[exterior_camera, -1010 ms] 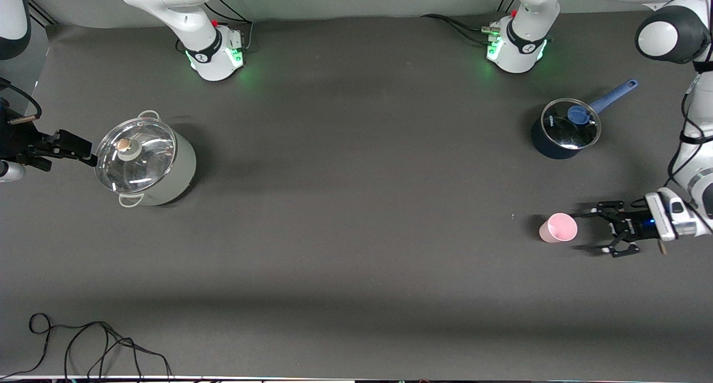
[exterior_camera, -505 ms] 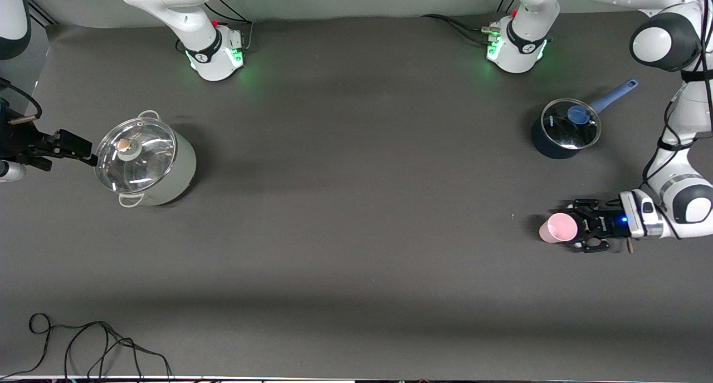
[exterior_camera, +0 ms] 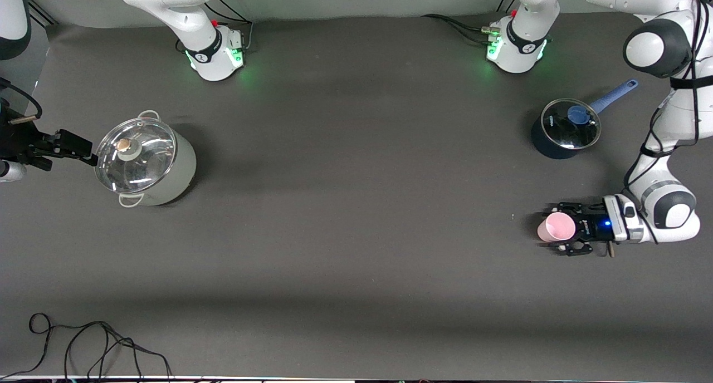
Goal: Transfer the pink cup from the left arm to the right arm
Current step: 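Close the left gripper around the pink cup, then carry the pink cup with the left gripper toward the table middle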
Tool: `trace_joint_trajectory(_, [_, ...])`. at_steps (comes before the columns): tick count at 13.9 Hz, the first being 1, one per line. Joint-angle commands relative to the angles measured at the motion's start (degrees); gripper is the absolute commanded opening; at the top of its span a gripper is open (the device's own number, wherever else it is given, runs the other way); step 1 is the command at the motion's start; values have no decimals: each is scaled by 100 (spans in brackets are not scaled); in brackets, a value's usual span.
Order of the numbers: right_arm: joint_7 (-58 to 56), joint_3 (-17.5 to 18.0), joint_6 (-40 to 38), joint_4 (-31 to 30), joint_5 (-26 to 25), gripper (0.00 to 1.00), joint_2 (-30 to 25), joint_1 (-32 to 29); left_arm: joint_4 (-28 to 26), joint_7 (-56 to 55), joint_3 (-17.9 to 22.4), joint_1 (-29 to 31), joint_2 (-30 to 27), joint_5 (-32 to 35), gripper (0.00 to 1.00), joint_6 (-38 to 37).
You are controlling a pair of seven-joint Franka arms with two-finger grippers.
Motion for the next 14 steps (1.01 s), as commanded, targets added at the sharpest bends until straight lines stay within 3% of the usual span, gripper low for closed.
trace_joint_trajectory(1, [-43, -24, -44, -6, 85, 100, -36, 23, -12, 214, 32, -189, 41, -275, 91, -3])
trace_joint_trajectory(2, [-52, -24, -44, -6, 85, 100, -36, 23, -12, 222, 32, -198, 59, -301, 67, -3])
trace_joint_trajectory(3, [-52, -24, -44, -6, 85, 100, -36, 23, -12, 222, 32, -251, 59, -310, 25, -3])
trace_joint_trajectory(4, [-52, -24, -35, -6, 85, 100, -36, 23, -12, 222, 23, -303, 59, -345, 0, -3])
trace_joint_trajectory(8, [-60, -24, -26, -6, 85, 100, -36, 23, -12, 205, 23, -908, 173, -1125, 0, 58])
trace_joint_trajectory(10, [-69, -24, -26, -6, 85, 100, -36, 15, 23, 205, -12, -1409, 147, -1521, 0, 504])
trace_joint_trajectory(14, [-69, -32, -26, -6, 85, 100, -27, 15, 32, 196, -662, -2069, 164, -2479, 0, 1752])
